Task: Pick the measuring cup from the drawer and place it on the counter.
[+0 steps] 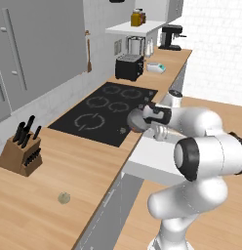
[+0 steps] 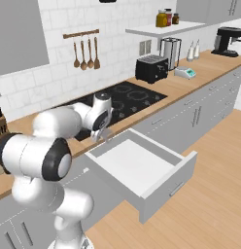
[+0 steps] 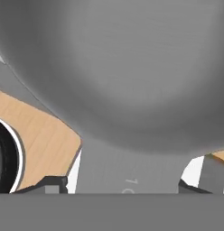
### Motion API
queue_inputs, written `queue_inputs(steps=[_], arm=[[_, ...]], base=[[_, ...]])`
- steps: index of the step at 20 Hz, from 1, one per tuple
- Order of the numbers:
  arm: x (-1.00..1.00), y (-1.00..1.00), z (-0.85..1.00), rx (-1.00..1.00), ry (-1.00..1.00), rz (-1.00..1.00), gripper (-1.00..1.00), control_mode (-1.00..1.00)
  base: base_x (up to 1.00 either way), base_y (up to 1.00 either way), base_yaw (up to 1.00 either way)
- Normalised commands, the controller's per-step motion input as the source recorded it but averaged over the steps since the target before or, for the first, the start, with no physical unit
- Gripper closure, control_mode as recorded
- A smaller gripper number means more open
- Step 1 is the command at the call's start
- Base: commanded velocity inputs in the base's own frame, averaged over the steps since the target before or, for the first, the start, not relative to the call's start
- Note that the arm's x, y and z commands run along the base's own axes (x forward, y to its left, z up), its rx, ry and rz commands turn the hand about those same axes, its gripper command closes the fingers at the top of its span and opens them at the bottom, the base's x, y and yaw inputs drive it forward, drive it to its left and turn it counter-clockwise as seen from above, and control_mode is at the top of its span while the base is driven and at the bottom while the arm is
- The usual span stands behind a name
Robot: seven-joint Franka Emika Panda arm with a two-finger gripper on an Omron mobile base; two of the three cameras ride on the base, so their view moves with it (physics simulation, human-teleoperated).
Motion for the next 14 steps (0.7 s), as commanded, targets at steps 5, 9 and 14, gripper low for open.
queue_inputs(steps=[5,9,14], arm=[[0.28,1.0,0.04,0.0,-0.02,0.21,1.0,-1.0],[0.28,1.0,0.0,0.06,-0.13,0.1,1.0,-1.0],[-0.1,1.0,0.0,0.0,-0.01,0.13,1.0,-1.0]], base=[[0.0,0.0,0.0],[0.0,0.0,0.0],[0.0,0.0,0.0]])
